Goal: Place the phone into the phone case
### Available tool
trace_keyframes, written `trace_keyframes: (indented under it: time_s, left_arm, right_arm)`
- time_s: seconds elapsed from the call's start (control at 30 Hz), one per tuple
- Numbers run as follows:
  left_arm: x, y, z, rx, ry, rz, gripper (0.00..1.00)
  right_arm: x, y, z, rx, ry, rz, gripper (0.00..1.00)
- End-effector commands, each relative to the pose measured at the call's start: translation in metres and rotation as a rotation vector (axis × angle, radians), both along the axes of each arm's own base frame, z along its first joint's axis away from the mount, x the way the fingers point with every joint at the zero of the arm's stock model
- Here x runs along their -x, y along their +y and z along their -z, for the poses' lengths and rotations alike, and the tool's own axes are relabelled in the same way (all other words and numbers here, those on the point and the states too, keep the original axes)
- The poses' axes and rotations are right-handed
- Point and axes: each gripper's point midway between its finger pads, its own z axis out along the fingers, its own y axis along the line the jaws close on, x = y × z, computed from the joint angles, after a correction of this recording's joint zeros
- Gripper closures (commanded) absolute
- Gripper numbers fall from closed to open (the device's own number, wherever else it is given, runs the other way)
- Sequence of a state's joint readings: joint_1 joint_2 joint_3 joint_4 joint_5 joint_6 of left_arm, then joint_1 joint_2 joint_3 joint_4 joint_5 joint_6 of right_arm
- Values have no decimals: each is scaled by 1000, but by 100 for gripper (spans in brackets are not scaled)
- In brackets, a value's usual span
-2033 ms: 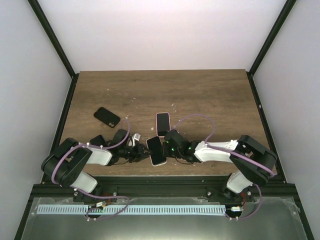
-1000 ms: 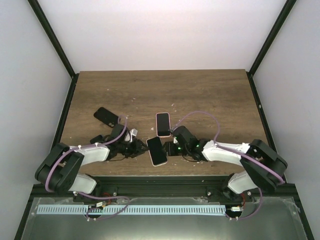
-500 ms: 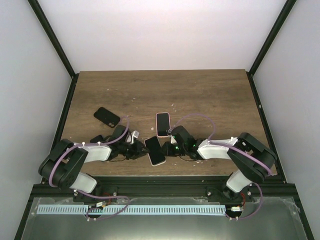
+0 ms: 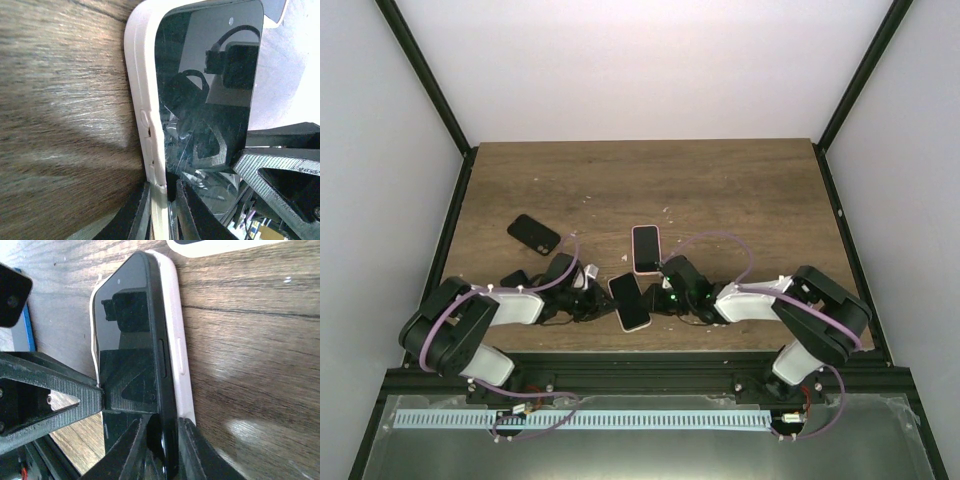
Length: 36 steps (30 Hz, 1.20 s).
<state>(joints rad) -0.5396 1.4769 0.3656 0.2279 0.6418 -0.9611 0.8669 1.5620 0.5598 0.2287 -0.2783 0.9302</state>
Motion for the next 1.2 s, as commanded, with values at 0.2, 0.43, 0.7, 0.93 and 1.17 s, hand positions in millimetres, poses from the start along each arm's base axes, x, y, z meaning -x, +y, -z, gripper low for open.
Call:
trace_keyframes:
  time_s: [0.2, 0.43, 0.7, 0.93, 1.17]
  left_arm:
    - [0, 1, -9, -20, -39, 30, 80]
    - [-1, 5, -8, -28, -43, 21, 76]
    - [-1, 5, -5, 1, -36, 18, 73]
    - [4, 7, 0, -7, -25, 26, 78]
    - [10, 10, 2, -12, -25, 44, 82]
  right_arm:
    - [-11, -9, -31, -11, -134, -6, 52]
    - [-11, -1, -22, -40, -104, -42, 37]
    - [-5, 15, -9, -106, -31, -97, 27]
    - [0, 32, -19, -209, 10, -138, 24]
    - [10, 51, -58, -405, 27, -208, 24]
